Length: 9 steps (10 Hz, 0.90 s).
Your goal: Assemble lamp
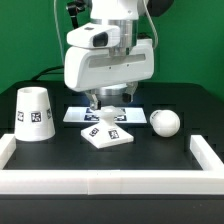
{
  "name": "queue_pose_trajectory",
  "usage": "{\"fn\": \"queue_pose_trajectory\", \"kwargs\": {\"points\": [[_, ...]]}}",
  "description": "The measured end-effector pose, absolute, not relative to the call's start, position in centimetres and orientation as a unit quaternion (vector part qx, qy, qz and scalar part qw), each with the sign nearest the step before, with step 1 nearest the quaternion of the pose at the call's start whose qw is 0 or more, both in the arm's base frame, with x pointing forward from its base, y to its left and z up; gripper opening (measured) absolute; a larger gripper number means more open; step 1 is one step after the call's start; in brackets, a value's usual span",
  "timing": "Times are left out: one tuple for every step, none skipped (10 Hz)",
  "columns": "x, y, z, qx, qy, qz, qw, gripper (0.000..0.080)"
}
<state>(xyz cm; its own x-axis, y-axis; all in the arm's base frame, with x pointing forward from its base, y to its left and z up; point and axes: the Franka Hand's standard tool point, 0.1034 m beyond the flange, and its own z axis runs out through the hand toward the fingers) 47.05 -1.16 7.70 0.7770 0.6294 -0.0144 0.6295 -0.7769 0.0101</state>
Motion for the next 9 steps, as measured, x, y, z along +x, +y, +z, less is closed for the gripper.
{"fn": "queue_pose_trajectory", "kwargs": {"points": [[46.4,-1.3,7.2,0.942,0.335,-0.007,0.006,0.07],[45.9,-1.3,7.0,0.942,0.334,-0.01,0.005,0.07],[45.9,-1.2,6.9,0.942,0.335,-0.011,0.004,0.07],[45.7,-1.2,6.8,0.942,0.334,-0.01,0.004,0.07],[45.7,-1.3,6.5,0.942,0.335,-0.009,0.004,0.07],[45.7,-1.5,6.2,0.943,0.334,-0.007,0.005,0.07],[45.7,-1.7,5.8,0.943,0.332,-0.004,0.006,0.07],[45.8,-1.8,5.4,0.944,0.33,-0.001,0.007,0.07],[45.7,-1.8,5.1,0.944,0.33,-0.002,0.006,0.07]]}}
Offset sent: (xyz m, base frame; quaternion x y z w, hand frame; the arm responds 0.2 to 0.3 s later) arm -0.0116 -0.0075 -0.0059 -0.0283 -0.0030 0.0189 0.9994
